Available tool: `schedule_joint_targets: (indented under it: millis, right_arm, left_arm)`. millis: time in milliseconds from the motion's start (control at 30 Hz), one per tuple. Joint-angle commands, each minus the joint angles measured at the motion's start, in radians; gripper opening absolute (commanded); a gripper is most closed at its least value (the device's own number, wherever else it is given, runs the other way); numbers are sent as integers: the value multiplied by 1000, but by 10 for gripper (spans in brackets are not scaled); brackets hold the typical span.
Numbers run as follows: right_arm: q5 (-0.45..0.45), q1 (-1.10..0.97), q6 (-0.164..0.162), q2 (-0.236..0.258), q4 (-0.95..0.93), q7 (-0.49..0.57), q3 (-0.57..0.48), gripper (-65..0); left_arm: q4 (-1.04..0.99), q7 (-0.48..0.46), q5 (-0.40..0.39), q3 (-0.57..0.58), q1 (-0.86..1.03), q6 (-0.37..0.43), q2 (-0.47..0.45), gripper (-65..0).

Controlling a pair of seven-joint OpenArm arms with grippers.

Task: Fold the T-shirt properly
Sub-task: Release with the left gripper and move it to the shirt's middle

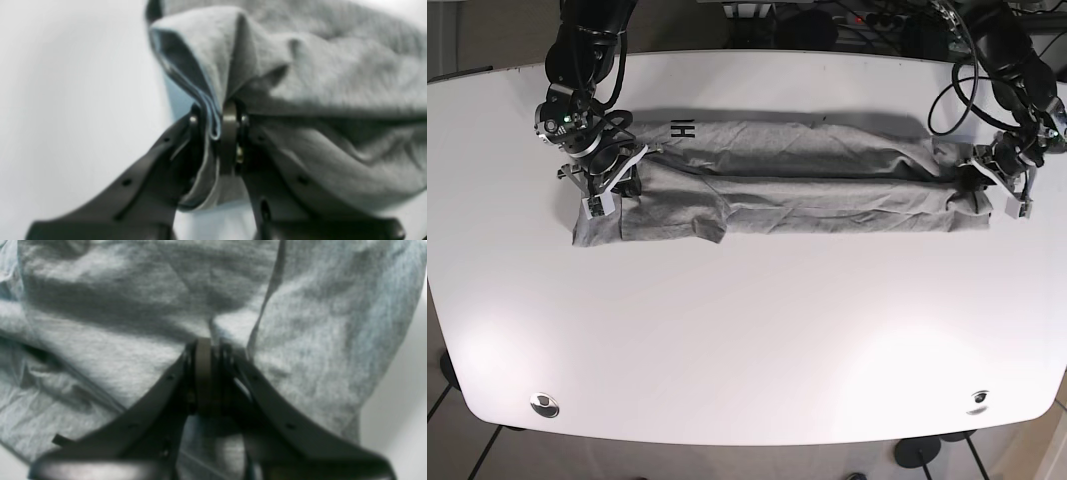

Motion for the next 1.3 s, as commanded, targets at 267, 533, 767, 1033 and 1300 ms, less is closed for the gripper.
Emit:
schedule_joint_targets:
  millis: [267,533,767,1033,1300]
  right_arm:
    - [-7,5,3,2,12,3,3,-606]
    - [-7,5,3,2,12,1,3,-606]
    - [-7,6,3,2,12,1,3,-606]
    - [-7,11,3,2,12,0,3,-606]
    - [-7,14,3,2,21,0,3,-604]
  left_arm:
    - [444,-9,-15,288,127,-4,207,-650]
    - [421,-12,-19,538,87,14,237,-650]
    - [338,-7,-16,593,53,40,237,-446]
    - [426,-12,-24,785,11,249,273,-258]
    - [567,-10,-24,835,8,244,234,-258]
